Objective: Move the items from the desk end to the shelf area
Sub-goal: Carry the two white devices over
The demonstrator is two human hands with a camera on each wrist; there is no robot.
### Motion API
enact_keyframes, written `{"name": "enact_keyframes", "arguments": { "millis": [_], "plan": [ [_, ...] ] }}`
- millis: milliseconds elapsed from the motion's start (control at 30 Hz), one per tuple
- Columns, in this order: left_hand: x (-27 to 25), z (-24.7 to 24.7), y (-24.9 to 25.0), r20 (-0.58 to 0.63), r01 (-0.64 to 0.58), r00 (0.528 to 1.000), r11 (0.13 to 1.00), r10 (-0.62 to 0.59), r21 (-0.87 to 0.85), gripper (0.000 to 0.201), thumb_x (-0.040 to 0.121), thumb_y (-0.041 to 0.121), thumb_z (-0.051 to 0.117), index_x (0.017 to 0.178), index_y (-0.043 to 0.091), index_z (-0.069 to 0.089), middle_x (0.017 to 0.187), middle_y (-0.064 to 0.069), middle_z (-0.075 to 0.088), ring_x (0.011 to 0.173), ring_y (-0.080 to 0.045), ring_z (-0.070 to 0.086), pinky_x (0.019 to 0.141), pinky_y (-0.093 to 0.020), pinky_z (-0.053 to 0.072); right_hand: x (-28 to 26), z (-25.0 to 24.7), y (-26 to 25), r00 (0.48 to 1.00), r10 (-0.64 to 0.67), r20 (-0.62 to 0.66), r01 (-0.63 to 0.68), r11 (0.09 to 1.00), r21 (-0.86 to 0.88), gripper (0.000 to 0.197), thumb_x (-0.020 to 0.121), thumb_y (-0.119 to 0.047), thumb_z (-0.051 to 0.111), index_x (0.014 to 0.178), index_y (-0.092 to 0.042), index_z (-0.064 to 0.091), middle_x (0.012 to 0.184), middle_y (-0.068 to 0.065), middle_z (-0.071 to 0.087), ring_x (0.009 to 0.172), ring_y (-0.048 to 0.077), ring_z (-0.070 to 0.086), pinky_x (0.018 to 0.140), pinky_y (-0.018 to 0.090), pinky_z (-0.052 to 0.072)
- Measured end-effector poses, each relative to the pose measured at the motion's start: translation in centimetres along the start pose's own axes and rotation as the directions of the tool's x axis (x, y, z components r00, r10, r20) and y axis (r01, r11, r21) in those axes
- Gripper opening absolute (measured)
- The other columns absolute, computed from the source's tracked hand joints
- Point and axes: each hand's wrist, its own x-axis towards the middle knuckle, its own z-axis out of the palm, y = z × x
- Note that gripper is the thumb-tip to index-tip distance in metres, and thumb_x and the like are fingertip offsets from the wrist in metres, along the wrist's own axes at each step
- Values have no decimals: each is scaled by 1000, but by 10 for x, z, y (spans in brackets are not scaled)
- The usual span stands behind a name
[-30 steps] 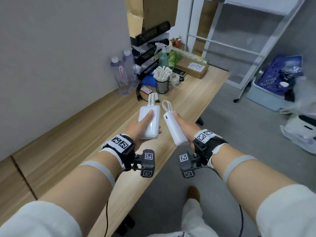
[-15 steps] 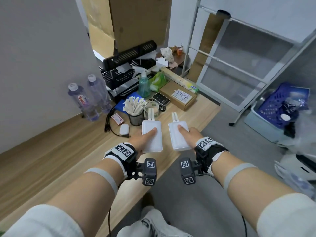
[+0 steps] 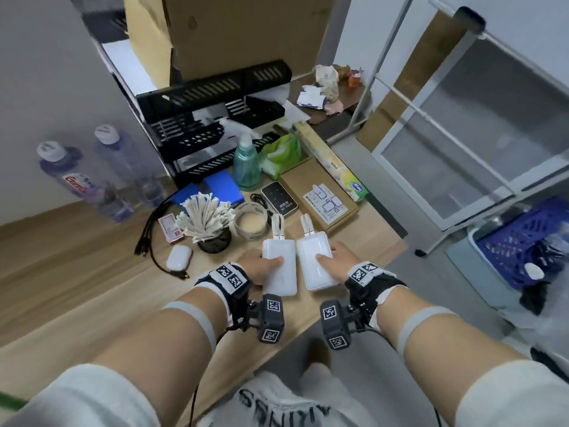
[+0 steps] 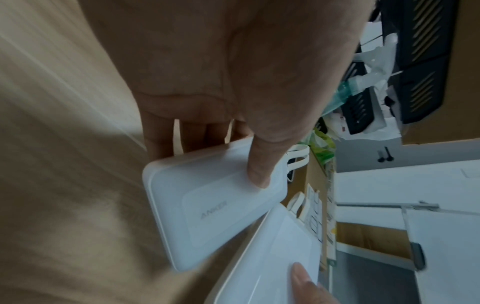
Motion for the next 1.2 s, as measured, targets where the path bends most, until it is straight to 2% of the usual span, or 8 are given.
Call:
{"name": "enact_keyframes", "arguments": {
  "millis": [100, 167, 233, 467, 667, 767, 933, 1200],
  "plan": [
    [9, 8, 3, -53, 29, 998, 998, -32, -52, 23, 96, 25, 64, 113, 11, 64, 118, -16, 69, 108, -37, 67, 92, -55, 54, 30, -3, -1, 996, -66, 62, 64, 997, 35, 43, 97, -21, 56, 137, -11, 45, 133, 10, 57, 118, 32, 57, 99, 43, 49],
    [11, 16, 4, -88, 41, 995, 992, -52, -118, 17, 98, 26, 61, 110, 15, 62, 116, -14, 70, 108, -36, 67, 93, -59, 53, 43, -5, -1, 987, -64, 144, 45, 990, 131, 42, 97, -18, 53, 138, -20, 43, 131, 8, 54, 113, 36, 59, 85, 53, 57],
    [12, 23, 6, -147, 48, 987, 988, -70, -145, 23, 98, 29, 61, 115, 15, 62, 116, -12, 70, 109, -35, 67, 94, -59, 52, 54, -10, 0, 974, -109, 199, 85, 989, 123, 47, 97, -14, 51, 142, -23, 40, 132, 8, 52, 113, 36, 58, 73, 47, 62],
    [18, 49, 8, -344, 70, 933, 990, -110, -124, 44, 94, 37, 60, 128, 10, 54, 121, -14, 64, 110, -39, 64, 88, -59, 55, 69, -23, 7, 934, -234, 269, 232, 972, 37, 74, 80, 0, 60, 145, -26, 38, 126, -1, 56, 115, 26, 56, 100, 47, 50],
    [19, 67, 10, -433, 105, 893, 993, -119, -55, 48, 97, 35, 57, 133, 6, 47, 130, -16, 58, 114, -38, 59, 91, -51, 54, 105, -5, 31, 933, -263, 247, 295, 950, -104, 75, 61, -27, 45, 135, -40, 40, 119, 4, 62, 104, 29, 61, 92, 46, 53],
    [21, 71, 13, -494, 143, 863, 989, -108, 34, 47, 98, 34, 55, 131, 2, 48, 127, -15, 60, 113, -35, 60, 88, -38, 51, 74, -22, 18, 944, -259, 207, 291, 945, -147, 72, 67, -25, 47, 138, -32, 43, 124, 9, 57, 108, 32, 59, 96, 46, 51],
    [25, 75, 6, -537, 210, 835, 971, -119, 111, 44, 95, 39, 56, 123, 6, 47, 118, -15, 61, 106, -34, 61, 89, -41, 52, 59, -36, 20, 937, -298, 183, 341, 897, -283, 70, 83, -20, 54, 149, -29, 33, 134, 12, 40, 122, 34, 48, 109, 40, 40],
    [25, 74, -11, -571, 74, 813, 992, -117, -98, 29, 84, 24, 67, 108, 24, 50, 111, -9, 64, 96, -32, 66, 80, -48, 60, 50, -37, 26, 922, -349, 166, 386, 820, -423, 63, 84, -21, 52, 144, -35, 37, 122, 9, 37, 111, 33, 50, 100, 40, 46]
  ]
}}
